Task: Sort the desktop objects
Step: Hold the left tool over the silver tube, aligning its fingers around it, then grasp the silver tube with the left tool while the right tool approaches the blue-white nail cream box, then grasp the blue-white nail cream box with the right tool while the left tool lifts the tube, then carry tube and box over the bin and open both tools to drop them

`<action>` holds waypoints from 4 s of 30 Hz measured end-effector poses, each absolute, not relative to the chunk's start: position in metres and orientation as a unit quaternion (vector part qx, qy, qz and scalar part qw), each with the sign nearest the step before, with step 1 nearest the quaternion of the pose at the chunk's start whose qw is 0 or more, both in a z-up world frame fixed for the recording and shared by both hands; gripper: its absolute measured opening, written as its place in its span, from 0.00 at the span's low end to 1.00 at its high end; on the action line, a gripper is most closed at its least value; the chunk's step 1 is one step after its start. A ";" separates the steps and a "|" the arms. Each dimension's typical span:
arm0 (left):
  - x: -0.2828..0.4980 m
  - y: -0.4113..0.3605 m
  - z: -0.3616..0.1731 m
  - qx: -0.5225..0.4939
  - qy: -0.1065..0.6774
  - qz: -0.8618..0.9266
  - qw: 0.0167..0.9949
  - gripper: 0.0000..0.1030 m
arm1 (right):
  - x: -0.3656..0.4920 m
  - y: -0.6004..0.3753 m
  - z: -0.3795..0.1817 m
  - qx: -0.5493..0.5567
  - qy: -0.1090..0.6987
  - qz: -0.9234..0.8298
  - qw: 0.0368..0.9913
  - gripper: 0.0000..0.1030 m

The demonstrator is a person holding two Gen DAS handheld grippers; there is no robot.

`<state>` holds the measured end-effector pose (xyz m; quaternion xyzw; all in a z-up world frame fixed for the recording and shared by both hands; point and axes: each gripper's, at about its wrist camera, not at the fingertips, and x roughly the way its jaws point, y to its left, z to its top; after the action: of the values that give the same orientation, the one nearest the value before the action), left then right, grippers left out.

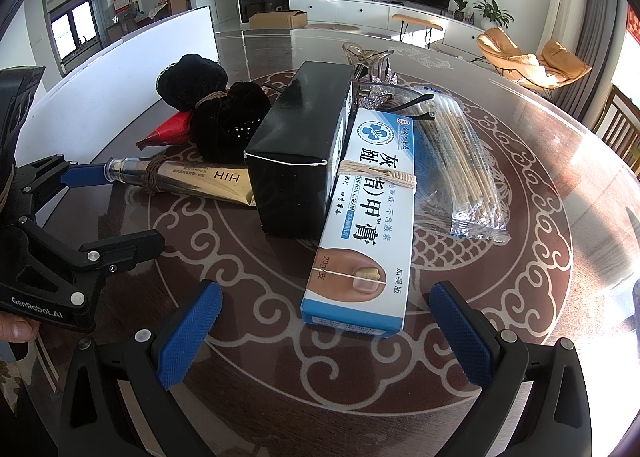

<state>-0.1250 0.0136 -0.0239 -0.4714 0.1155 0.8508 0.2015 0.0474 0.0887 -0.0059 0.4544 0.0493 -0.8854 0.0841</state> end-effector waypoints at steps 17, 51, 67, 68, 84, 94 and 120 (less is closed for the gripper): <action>-0.117 0.029 -0.009 -0.485 0.129 0.799 0.332 0.88 | 0.048 0.089 -0.005 0.454 0.048 -0.886 0.084 1.00; -0.099 0.002 -0.012 -0.469 0.093 0.855 0.200 0.28 | 0.047 0.091 -0.004 0.454 0.040 -0.887 0.072 1.00; -0.074 -0.021 -0.018 -0.488 0.102 0.853 0.156 0.73 | 0.025 0.096 0.000 0.482 0.039 -0.869 0.107 1.00; -0.075 -0.023 -0.018 -0.490 0.099 0.851 0.158 0.73 | 0.019 0.098 0.001 0.491 0.032 -0.863 0.113 1.00; -0.016 -0.032 -0.013 -0.469 0.091 0.857 0.193 0.28 | 0.103 0.132 0.014 0.527 0.077 -0.836 0.131 0.42; -0.025 -0.019 -0.010 -0.485 0.132 0.841 0.201 0.31 | 0.075 0.115 0.013 0.546 0.107 -0.817 0.149 0.43; 0.018 -0.131 0.126 -0.321 -0.080 0.922 0.200 0.21 | 0.095 0.033 0.162 0.432 0.064 -0.867 0.242 0.43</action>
<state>0.0181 -0.1314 0.1259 -0.3213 -0.0799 0.9221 0.2004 0.0954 0.0330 0.1617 0.4319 0.0644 -0.8665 0.2417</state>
